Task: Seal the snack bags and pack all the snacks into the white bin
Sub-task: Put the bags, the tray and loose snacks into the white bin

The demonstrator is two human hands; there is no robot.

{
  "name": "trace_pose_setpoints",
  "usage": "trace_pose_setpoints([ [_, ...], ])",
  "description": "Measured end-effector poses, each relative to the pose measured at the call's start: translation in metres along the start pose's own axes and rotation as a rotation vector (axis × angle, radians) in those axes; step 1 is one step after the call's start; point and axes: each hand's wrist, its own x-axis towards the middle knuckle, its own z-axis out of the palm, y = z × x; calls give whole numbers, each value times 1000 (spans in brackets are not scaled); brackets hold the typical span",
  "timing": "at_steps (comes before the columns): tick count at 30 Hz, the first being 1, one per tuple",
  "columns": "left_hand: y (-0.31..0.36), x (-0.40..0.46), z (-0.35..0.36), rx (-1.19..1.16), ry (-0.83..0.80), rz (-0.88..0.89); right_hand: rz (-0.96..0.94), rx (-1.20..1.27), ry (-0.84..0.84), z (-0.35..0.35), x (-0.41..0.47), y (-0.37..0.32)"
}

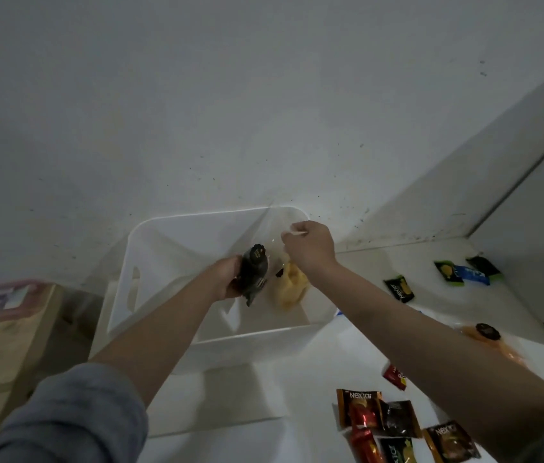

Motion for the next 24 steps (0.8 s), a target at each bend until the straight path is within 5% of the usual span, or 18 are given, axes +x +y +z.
trace_pose_setpoints([
  [6, 0, 4, 13, 383, 118, -24, -101, -165, -116, 4, -5, 8],
  [12, -3, -27, 36, 338, -4, -17, -218, -86, -48, -11, -29, 3],
  [24, -64, -154, 100, 767, 343, 683, -303, 4, 207, -134, -137, 49],
])
